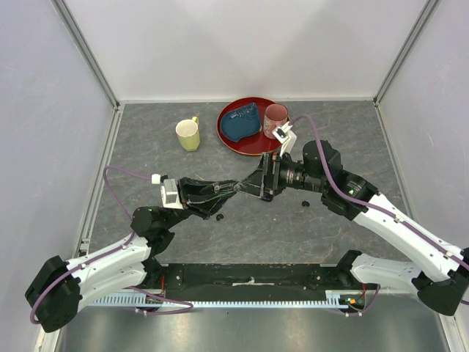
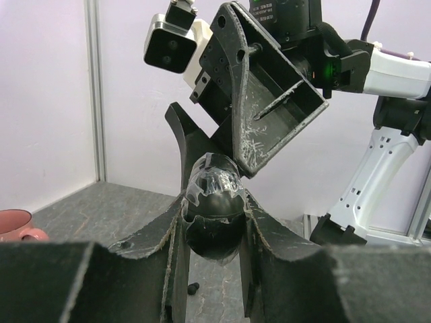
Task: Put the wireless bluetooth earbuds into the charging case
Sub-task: Open the charging case.
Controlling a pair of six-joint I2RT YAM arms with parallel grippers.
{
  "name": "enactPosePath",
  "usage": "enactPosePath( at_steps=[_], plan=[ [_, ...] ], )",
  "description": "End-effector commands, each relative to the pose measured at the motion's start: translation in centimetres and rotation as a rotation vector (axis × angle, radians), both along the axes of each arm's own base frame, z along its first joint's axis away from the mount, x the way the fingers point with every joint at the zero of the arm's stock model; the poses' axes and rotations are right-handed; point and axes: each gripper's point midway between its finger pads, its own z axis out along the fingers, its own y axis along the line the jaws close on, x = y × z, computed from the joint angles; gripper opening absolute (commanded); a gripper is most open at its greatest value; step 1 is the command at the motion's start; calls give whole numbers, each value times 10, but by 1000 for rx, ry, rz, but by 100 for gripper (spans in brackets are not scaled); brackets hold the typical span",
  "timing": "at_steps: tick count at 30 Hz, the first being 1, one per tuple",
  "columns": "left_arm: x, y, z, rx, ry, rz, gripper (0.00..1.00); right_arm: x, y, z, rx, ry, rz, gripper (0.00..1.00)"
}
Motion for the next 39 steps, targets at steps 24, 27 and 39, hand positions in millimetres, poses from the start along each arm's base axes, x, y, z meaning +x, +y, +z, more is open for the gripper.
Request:
enactPosePath(
  at_steps=[24, 27, 39],
  plan=[
    [-29, -3, 13, 18, -88, -116, 2, 13, 10, 24, 94, -20, -88, 92],
    [-27, -2, 12, 15, -81, -103, 2, 12, 11, 27, 112, -20, -77, 93],
    [-22, 0, 5, 23, -43, -80, 2, 18, -17, 74, 215, -128, -194, 95]
  ],
)
